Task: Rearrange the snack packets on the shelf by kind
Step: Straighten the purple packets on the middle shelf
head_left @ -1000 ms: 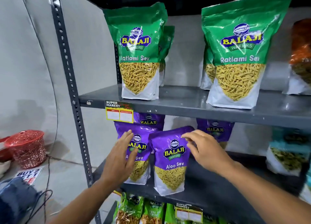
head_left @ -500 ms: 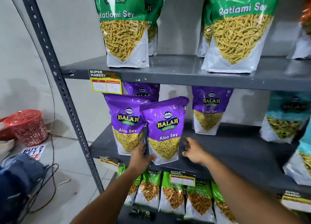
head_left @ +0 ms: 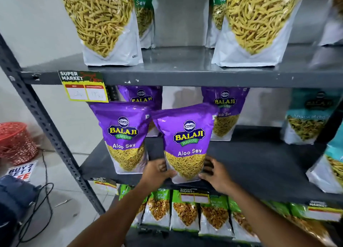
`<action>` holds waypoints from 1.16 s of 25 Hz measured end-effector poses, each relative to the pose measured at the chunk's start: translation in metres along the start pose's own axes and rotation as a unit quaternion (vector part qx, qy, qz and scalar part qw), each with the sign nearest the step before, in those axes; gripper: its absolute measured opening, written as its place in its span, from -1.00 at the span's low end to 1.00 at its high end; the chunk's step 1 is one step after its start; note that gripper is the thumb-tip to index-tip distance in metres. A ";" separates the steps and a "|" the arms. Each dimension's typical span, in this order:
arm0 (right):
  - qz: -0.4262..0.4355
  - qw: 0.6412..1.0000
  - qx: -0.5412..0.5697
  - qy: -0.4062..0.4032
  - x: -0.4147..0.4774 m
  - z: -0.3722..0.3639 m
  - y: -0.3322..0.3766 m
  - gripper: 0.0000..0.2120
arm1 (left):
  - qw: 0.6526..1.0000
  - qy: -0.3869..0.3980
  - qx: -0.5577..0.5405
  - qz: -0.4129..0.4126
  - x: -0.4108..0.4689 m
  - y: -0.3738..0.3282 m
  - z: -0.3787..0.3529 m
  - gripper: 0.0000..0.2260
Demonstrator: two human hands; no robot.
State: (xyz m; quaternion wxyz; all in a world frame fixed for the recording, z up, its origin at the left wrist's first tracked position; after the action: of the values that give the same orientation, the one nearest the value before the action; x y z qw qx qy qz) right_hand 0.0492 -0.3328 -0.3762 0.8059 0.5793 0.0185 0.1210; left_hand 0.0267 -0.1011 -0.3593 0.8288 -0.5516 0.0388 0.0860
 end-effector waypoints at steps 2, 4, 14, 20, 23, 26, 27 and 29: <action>0.002 0.999 -0.036 -0.024 -0.017 0.031 -0.010 -0.42 | 0.999 0.032 -0.001 -0.014 0.001 -0.012 -0.032 -0.78; 0.004 0.996 -0.068 -0.051 -0.034 0.063 -0.018 -0.41 | 0.997 0.062 -0.002 -0.034 0.000 -0.026 -0.065 -0.85; 0.008 0.987 -0.127 -0.098 -0.061 0.124 -0.032 -0.38 | 0.989 0.128 -0.042 -0.057 0.006 -0.051 -0.131 -0.77; 0.008 0.983 -0.144 -0.114 -0.064 0.124 -0.025 -0.45 | 0.988 0.139 -0.034 -0.050 0.010 -0.049 -0.131 -0.71; 0.003 0.983 -0.147 -0.111 -0.065 0.123 -0.022 -0.44 | 0.988 0.147 -0.014 -0.045 0.011 -0.049 -0.131 -0.72; 0.003 0.984 -0.146 -0.105 -0.066 0.124 -0.022 -0.43 | 0.989 0.139 -0.002 -0.046 0.013 -0.046 -0.132 -0.73; -0.002 0.984 -0.147 -0.102 -0.066 0.124 -0.020 -0.42 | 0.990 0.138 0.001 -0.043 0.010 -0.048 -0.131 -0.72; 0.000 0.983 -0.156 -0.094 -0.067 0.122 -0.019 -0.43 | 0.989 0.142 0.002 -0.051 0.010 -0.047 -0.132 -0.72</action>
State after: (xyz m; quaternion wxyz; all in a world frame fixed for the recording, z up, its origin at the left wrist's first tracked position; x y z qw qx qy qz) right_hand 0.0081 -0.4664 -0.3612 0.8846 0.4551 -0.0762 0.0671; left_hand 0.0494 -0.2395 -0.3697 0.8195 -0.5575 0.1280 -0.0360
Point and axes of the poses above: each hand's wrist, its own x-axis towards the middle knuckle, its own z-axis out of the back of the hand, y = z × x, the point moved 5 cm from there along x, towards the middle knuckle, and after that the axes turned 10 degrees about z, right-handed, at the moved point
